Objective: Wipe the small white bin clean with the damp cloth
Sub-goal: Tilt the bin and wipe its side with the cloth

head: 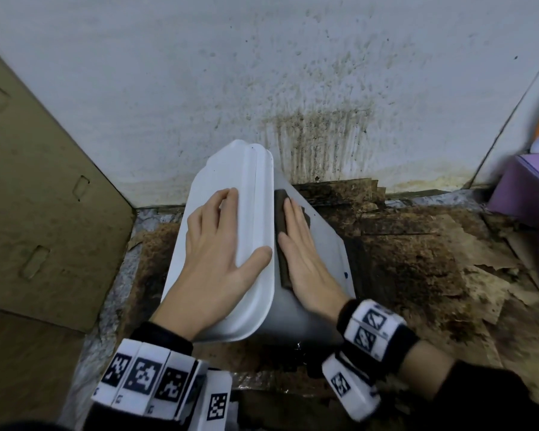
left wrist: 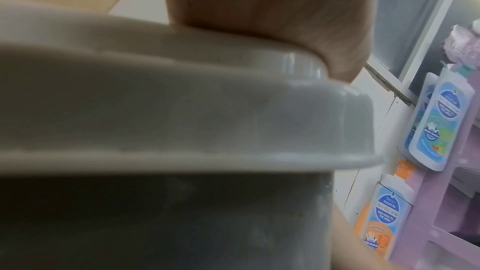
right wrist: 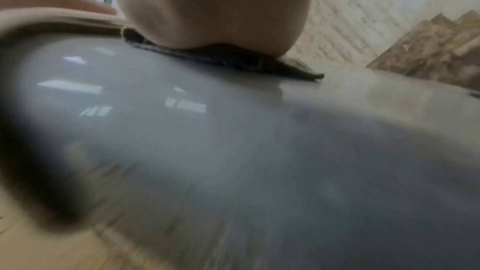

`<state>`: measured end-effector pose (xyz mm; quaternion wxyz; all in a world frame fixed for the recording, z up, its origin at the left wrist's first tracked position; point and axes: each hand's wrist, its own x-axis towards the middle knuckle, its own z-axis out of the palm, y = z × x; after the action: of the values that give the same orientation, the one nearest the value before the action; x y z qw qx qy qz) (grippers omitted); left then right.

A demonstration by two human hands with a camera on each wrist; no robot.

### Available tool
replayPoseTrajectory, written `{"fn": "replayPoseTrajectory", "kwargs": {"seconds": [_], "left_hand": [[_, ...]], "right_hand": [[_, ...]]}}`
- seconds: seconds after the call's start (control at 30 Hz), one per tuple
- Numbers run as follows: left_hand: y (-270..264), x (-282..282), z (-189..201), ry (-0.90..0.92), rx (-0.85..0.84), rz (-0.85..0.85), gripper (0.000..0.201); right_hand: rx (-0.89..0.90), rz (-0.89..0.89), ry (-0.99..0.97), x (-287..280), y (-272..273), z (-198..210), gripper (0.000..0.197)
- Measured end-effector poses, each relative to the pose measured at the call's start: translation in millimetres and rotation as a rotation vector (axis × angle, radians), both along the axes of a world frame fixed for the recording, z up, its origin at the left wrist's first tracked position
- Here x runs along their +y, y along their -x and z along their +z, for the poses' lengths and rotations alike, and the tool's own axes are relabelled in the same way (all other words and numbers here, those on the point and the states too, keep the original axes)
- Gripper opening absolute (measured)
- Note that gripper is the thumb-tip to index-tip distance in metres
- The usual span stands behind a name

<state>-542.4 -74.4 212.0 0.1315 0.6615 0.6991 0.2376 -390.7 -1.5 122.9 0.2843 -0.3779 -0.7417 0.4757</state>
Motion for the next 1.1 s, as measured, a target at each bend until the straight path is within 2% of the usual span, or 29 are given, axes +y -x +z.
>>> {"fn": "replayPoseTrajectory", "kwargs": {"seconds": [0.17, 0.23, 0.33, 0.5, 0.83, 1.1], "left_hand": [[-0.1, -0.7, -0.3, 0.007, -0.031, 0.012, 0.093], [2.6, -1.0, -0.9, 0.007, -0.041, 0.023, 0.092], [2.2, -2.4, -0.6, 0.011, -0.051, 0.024, 0.091], [1.7, -1.7, -0.4, 0.008, -0.057, 0.017, 0.092], [1.4, -2.0, -1.2, -0.005, -0.075, 0.017, 0.092], [1.6, -2.5, -0.6, 0.006, -0.065, 0.011, 0.090]], "right_hand": [[-0.089, 0.054, -0.031, 57.9, 13.6, 14.8, 0.053], [-0.132, 0.090, -0.019, 71.3, 15.0, 15.5, 0.056], [-0.137, 0.098, -0.017, 74.3, 11.0, 8.0, 0.060], [-0.152, 0.088, -0.082, 64.2, -5.6, -23.0, 0.053], [-0.226, -0.034, 0.204, 58.9, -67.2, -103.7, 0.058], [-0.166, -0.172, 0.316, 56.6, -61.1, -103.3, 0.057]]}}
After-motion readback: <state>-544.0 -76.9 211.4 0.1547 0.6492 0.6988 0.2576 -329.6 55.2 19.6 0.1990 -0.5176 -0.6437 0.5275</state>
